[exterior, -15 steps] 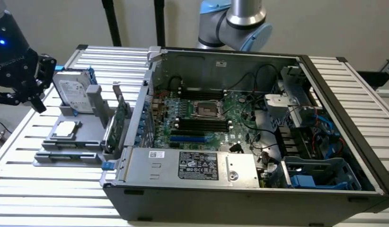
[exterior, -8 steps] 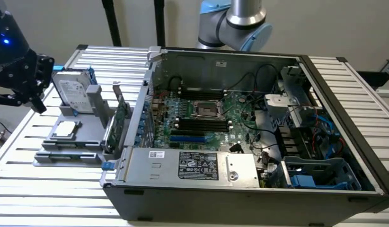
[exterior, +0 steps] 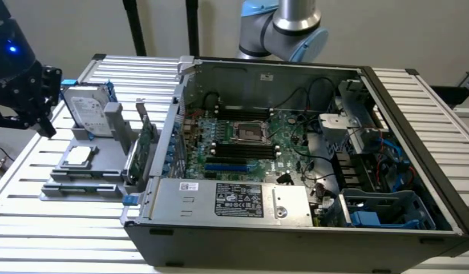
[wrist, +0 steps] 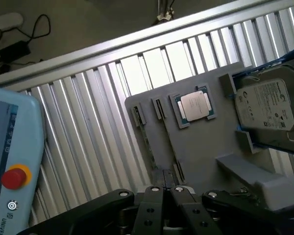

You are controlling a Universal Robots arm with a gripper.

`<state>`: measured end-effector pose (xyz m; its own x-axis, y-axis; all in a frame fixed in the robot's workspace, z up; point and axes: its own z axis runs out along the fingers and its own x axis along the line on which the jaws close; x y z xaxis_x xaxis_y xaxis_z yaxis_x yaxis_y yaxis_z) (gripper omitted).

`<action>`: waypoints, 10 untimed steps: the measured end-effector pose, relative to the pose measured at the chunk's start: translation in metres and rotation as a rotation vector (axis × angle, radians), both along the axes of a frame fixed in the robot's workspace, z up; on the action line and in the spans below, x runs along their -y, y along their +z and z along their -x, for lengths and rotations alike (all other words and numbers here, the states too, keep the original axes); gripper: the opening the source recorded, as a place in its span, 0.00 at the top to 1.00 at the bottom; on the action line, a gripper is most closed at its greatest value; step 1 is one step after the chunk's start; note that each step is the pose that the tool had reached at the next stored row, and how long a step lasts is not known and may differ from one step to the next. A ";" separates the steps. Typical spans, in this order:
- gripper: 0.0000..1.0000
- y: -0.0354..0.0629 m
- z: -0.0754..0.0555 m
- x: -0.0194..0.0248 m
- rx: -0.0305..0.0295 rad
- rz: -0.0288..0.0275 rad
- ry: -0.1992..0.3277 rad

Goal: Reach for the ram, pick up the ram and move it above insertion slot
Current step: 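Pick up the ram and move it above insertion slot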

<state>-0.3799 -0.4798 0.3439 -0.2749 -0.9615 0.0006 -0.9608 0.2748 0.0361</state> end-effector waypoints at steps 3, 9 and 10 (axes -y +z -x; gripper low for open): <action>0.89 -0.0004 0.000 0.0000 0.0001 0.0001 0.056; 0.89 -0.0005 0.000 -0.0010 0.0058 0.0000 0.103; 0.89 -0.0005 0.000 -0.0015 0.0060 0.0001 0.103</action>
